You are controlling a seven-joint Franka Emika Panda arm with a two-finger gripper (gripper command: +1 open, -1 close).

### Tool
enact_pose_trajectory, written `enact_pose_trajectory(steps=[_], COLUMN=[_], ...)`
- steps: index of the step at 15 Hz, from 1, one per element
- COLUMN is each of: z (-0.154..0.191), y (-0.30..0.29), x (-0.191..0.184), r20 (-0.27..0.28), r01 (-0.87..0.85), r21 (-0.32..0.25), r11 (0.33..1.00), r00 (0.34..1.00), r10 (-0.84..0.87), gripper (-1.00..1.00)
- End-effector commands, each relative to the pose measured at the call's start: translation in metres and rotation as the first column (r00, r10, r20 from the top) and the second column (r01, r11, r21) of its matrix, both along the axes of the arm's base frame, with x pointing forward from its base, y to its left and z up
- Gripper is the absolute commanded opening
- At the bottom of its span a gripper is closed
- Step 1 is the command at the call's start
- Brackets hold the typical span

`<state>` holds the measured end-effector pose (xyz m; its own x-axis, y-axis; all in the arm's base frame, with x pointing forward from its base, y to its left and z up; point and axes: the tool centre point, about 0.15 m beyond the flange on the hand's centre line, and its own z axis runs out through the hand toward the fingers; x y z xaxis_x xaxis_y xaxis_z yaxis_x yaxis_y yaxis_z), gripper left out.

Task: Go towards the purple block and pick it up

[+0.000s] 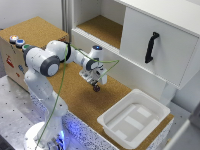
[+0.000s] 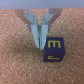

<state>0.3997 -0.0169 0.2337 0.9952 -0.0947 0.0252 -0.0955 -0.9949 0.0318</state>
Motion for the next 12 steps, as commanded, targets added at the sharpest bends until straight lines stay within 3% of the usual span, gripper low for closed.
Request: enact_pose_trajectory(steps=[1, 7, 8, 12], z=[0.009, 0.009, 0.007, 0.023], y=[0.001, 0.001, 0.0, -0.009], x=[-0.017, -0.017, -0.006, -0.012], r20=[0.041, 0.041, 0.017, 0.032], r01=[-0.035, -0.035, -0.015, -0.053], r21=[0.014, 0.014, -0.003, -0.029], r11=[0.999, 0.999, 1.0, 0.998], r00=[0.999, 0.999, 1.0, 0.998], r10=[0.034, 0.034, 0.015, 0.054], gripper=[-1.0, -1.0, 1.0, 1.0])
